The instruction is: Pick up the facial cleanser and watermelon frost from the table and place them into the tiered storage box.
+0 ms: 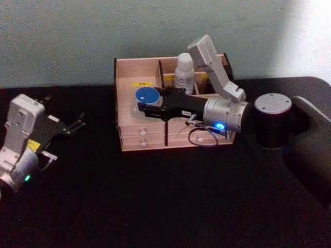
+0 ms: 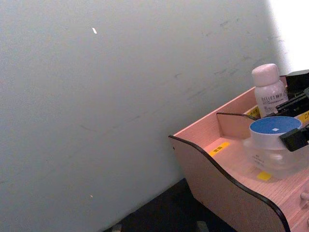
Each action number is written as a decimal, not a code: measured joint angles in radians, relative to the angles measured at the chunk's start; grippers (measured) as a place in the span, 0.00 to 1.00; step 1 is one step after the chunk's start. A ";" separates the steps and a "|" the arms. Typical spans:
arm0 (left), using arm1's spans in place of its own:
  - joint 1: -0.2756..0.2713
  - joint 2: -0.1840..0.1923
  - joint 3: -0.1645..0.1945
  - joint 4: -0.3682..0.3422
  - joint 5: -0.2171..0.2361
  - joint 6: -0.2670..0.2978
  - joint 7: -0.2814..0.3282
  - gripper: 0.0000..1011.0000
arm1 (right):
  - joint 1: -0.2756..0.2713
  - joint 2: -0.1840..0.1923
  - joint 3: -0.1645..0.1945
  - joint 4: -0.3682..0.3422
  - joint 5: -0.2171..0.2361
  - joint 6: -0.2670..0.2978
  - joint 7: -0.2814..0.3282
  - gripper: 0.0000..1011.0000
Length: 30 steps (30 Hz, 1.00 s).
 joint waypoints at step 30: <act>0.000 0.000 0.000 0.000 0.000 0.000 0.000 0.99 | 0.033 -0.043 0.007 0.077 -0.015 -0.019 0.005 0.72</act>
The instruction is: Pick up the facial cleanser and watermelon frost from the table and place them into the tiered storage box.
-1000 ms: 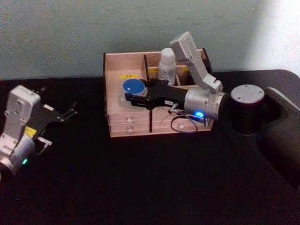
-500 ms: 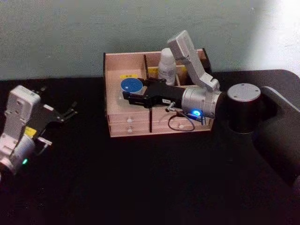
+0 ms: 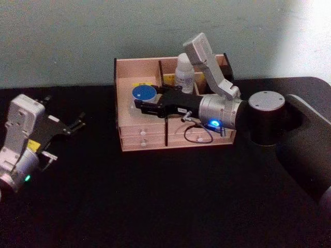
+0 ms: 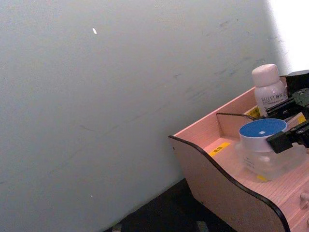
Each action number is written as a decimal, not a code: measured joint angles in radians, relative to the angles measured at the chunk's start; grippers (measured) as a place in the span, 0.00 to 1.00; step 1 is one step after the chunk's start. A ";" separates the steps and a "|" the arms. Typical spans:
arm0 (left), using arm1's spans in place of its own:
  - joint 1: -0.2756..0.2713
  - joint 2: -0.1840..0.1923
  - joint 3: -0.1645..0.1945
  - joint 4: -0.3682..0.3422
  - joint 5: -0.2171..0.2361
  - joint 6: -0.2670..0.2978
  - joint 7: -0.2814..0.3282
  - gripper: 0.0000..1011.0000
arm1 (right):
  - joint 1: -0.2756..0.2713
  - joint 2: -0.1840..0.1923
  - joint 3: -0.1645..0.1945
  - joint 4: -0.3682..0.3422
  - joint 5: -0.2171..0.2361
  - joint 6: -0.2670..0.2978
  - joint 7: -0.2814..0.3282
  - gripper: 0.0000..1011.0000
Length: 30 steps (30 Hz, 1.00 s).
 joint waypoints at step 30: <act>0.000 0.000 0.000 0.000 0.000 0.000 0.000 0.99 | -0.002 0.002 -0.002 -0.004 0.000 0.004 -0.001 0.99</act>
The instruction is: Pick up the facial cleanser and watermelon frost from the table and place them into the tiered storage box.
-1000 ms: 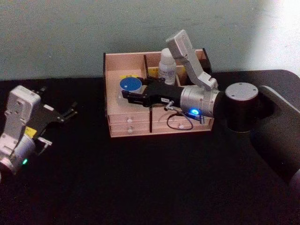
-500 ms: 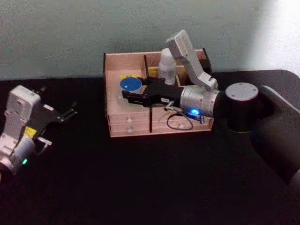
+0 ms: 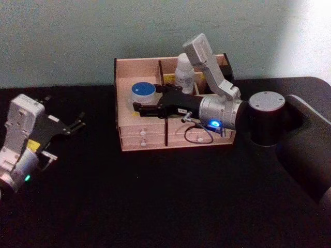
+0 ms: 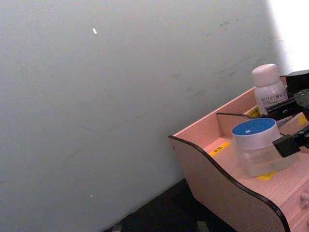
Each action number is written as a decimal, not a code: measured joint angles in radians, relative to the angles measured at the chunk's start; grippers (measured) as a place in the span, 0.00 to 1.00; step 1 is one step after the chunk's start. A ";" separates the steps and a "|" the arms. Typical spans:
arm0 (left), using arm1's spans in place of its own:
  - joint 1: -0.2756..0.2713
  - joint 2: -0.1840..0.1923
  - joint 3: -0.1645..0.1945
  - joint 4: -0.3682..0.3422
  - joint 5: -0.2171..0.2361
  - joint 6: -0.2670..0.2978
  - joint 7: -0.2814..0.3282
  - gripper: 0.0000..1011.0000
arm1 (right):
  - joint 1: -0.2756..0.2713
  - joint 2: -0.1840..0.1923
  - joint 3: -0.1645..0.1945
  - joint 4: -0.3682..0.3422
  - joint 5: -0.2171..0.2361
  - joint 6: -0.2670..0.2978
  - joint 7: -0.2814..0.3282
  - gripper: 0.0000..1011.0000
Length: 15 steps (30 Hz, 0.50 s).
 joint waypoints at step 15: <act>0.000 0.000 0.000 0.000 0.000 0.000 0.000 0.99 | -0.006 0.003 0.005 -0.015 0.000 -0.008 0.000 0.99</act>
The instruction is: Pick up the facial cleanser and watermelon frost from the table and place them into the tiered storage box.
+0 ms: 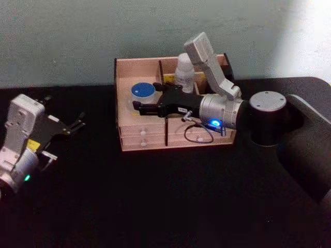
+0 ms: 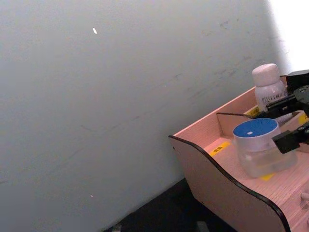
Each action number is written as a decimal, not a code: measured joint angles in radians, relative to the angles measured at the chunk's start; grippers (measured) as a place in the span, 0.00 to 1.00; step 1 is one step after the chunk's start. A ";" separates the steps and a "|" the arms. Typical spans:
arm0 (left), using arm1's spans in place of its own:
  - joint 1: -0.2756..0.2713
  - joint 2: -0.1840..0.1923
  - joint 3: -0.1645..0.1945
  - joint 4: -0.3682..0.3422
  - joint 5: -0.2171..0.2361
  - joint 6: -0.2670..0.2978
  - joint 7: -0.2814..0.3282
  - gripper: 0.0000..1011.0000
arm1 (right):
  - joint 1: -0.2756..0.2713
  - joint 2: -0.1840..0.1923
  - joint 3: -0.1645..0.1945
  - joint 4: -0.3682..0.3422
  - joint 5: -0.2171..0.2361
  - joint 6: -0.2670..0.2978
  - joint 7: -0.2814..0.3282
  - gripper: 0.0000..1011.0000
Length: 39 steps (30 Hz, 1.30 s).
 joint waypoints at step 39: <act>0.000 0.000 0.000 0.000 0.000 0.000 0.000 0.99 | -0.401 0.415 0.225 -0.576 0.189 -0.009 -0.069 0.99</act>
